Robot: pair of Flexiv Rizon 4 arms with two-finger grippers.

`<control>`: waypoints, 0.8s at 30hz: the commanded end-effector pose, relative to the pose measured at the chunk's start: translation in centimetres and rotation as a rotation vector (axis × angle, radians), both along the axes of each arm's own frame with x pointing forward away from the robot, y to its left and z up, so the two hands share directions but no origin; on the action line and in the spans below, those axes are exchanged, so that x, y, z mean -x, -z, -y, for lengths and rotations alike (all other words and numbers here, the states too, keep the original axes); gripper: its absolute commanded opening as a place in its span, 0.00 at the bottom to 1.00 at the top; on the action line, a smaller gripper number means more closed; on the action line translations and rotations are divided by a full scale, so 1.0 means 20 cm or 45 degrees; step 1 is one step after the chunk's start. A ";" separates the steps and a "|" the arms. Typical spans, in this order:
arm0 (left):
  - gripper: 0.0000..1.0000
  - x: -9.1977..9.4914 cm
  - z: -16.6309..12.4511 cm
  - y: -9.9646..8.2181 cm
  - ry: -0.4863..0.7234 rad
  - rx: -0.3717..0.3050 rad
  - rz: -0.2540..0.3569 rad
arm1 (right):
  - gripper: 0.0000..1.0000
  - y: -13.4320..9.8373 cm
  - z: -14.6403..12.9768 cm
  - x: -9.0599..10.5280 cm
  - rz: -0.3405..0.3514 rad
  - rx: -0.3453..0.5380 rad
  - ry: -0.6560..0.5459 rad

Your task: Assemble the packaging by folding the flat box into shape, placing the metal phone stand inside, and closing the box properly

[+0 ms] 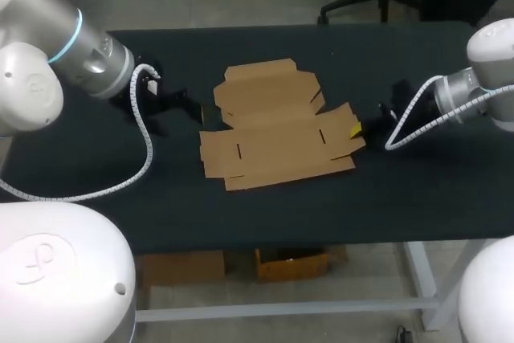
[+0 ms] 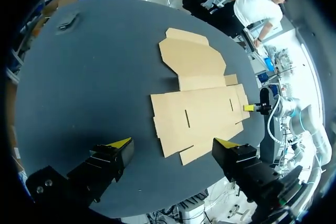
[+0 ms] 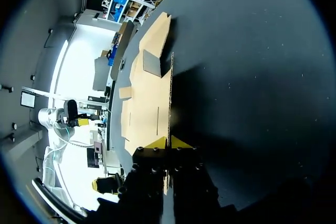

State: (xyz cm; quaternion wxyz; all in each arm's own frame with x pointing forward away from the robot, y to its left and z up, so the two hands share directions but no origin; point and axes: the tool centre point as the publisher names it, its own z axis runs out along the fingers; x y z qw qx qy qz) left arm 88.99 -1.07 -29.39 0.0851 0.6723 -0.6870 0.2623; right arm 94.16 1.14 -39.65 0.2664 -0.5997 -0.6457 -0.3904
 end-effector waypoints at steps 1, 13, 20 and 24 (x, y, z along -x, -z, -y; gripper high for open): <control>1.00 0.03 0.00 -0.02 -0.007 -0.009 0.008 | 0.00 0.00 0.02 0.04 0.020 -0.019 0.018; 1.00 0.08 0.05 -0.02 -0.006 -0.017 0.015 | 0.00 -0.01 0.05 0.09 0.026 -0.055 -0.001; 1.00 0.10 0.07 -0.03 -0.004 -0.024 0.020 | 1.00 0.00 0.08 0.12 0.007 -0.071 -0.002; 1.00 0.10 0.08 -0.04 -0.003 -0.027 0.023 | 1.00 -0.01 0.10 0.12 -0.005 -0.067 -0.001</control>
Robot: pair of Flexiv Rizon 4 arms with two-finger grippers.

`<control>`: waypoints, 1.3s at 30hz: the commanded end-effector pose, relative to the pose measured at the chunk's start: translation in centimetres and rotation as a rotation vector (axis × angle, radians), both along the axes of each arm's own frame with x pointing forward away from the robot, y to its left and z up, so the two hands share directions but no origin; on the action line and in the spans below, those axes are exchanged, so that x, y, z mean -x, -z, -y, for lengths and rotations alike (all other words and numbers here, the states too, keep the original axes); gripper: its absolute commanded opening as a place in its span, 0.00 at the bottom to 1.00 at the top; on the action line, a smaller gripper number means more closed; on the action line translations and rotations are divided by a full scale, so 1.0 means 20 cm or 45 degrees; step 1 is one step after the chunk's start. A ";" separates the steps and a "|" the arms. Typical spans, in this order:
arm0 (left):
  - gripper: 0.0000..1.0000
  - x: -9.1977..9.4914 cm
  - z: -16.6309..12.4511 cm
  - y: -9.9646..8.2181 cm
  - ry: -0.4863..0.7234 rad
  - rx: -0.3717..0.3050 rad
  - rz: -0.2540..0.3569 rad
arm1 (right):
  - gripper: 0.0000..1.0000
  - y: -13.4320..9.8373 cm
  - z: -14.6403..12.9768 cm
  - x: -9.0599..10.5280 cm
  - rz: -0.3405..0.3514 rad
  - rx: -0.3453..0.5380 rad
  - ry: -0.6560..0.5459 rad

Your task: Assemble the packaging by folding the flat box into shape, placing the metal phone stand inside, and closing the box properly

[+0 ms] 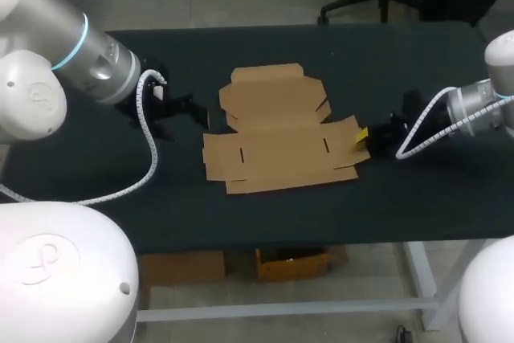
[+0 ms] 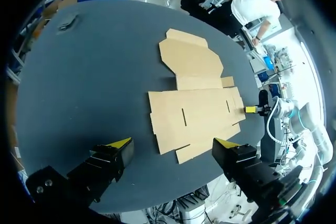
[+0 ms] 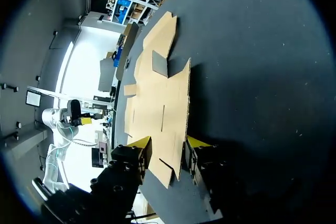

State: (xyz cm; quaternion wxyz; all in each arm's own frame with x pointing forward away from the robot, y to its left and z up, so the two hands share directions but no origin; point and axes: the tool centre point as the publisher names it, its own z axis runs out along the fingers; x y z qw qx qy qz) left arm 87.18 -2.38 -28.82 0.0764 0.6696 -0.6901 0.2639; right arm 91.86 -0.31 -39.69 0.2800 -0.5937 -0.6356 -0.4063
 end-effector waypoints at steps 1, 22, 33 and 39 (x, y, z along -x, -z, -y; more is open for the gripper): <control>1.00 0.01 0.01 -0.01 -0.006 -0.014 0.004 | 1.00 -0.02 0.04 0.01 -0.007 -0.003 -0.005; 1.00 0.02 0.02 -0.02 -0.017 -0.023 0.006 | 1.00 -0.13 0.10 -0.08 -0.076 0.069 -0.098; 1.00 -0.03 0.02 -0.03 -0.020 -0.034 0.010 | 1.00 -0.13 0.10 -0.08 -0.076 0.069 -0.098; 1.00 -0.07 0.05 0.00 -0.007 -0.022 -0.004 | 1.00 -0.11 0.08 -0.18 -0.117 0.038 -0.095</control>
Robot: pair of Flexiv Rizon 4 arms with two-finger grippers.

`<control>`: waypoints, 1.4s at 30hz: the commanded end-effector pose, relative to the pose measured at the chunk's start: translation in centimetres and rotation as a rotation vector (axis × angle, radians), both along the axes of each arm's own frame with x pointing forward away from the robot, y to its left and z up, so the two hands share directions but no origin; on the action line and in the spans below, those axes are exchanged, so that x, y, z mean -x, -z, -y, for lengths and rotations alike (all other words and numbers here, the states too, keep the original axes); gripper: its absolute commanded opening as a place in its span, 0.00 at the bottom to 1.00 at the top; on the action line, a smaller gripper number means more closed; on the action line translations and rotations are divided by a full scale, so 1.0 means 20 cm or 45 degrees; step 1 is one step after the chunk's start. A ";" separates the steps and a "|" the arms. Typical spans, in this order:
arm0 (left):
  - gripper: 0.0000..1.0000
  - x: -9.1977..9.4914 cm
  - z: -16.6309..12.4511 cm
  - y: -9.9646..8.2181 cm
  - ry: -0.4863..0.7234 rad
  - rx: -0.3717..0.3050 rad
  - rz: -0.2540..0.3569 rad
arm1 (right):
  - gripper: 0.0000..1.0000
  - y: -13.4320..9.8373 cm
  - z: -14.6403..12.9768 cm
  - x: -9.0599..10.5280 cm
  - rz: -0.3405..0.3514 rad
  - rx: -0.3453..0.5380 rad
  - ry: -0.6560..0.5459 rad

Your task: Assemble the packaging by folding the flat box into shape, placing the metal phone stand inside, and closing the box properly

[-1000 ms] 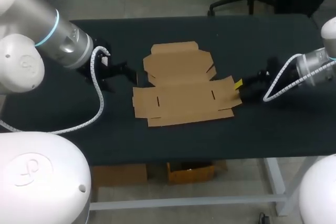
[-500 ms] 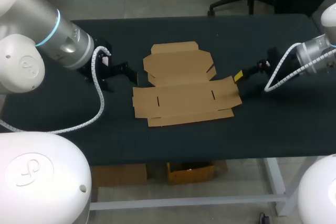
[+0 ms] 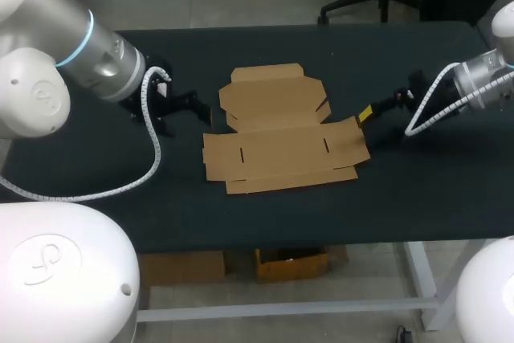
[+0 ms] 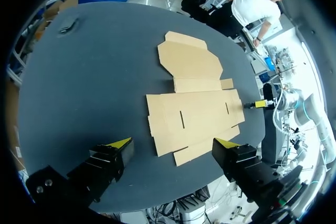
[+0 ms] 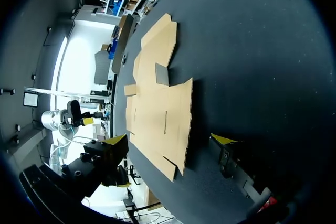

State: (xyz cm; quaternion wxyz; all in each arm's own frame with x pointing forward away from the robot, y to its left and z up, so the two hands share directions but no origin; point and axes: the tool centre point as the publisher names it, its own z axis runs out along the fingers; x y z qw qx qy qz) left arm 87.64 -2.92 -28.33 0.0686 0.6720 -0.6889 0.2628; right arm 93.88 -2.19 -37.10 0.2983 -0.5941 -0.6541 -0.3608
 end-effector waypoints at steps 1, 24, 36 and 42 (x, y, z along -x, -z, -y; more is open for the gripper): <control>1.00 -0.05 0.02 0.03 0.004 -0.008 -0.016 | 1.00 0.02 -0.01 -0.10 -0.039 -0.029 -0.013; 1.00 -0.08 -0.05 0.00 -0.003 -0.010 -0.007 | 0.45 0.12 -0.07 -0.25 -0.206 0.001 -0.030; 1.00 -0.08 -0.07 -0.03 0.021 0.000 -0.005 | 0.40 0.19 -0.09 -0.26 -0.214 -0.025 -0.033; 1.00 -0.09 -0.07 -0.02 0.020 0.000 -0.013 | 0.37 0.20 -0.12 -0.26 -0.212 -0.046 -0.040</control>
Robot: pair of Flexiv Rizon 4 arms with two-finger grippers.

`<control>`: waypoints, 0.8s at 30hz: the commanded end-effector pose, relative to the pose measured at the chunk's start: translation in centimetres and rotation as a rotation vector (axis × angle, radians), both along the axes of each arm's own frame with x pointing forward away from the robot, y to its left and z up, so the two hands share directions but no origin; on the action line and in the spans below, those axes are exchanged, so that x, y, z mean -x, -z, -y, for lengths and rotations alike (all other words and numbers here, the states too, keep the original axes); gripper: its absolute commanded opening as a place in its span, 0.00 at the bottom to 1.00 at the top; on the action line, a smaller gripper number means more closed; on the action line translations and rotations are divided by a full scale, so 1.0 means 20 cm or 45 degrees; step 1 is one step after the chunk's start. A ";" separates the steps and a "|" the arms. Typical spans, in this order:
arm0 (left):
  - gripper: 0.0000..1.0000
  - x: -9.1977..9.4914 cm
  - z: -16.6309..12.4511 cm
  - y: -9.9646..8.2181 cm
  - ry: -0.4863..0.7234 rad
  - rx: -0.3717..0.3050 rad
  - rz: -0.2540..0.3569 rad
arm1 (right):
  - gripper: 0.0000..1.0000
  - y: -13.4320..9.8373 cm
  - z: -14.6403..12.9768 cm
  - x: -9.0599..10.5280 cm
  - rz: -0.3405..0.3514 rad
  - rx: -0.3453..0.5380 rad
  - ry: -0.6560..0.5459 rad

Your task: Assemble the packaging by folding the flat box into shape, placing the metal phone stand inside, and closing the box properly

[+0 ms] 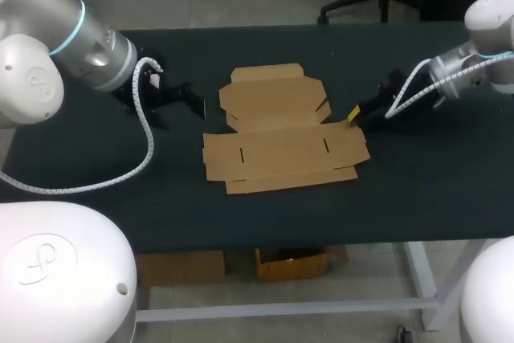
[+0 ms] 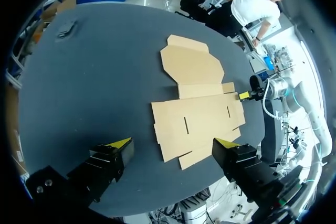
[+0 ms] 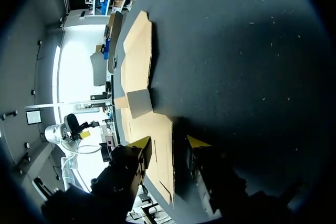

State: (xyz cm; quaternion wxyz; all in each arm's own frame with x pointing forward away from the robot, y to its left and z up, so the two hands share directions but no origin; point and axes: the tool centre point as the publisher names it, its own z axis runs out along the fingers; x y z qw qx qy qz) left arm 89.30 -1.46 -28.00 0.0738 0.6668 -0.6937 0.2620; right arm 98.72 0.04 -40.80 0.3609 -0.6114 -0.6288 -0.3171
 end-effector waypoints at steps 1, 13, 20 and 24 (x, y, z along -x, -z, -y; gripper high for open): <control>1.00 -0.01 0.00 0.00 -0.002 -0.006 -0.008 | 0.37 0.02 -0.01 -0.01 -0.004 -0.018 -0.017; 1.00 0.00 0.00 0.01 -0.007 -0.007 -0.010 | 0.23 0.01 -0.05 0.07 0.005 -0.044 -0.024; 1.00 0.02 0.00 0.02 -0.006 -0.007 -0.009 | 0.22 0.01 -0.05 0.13 -0.001 -0.053 -0.019; 1.00 0.04 0.00 0.02 -0.004 -0.005 -0.011 | 0.00 0.02 -0.05 0.14 -0.005 -0.055 -0.014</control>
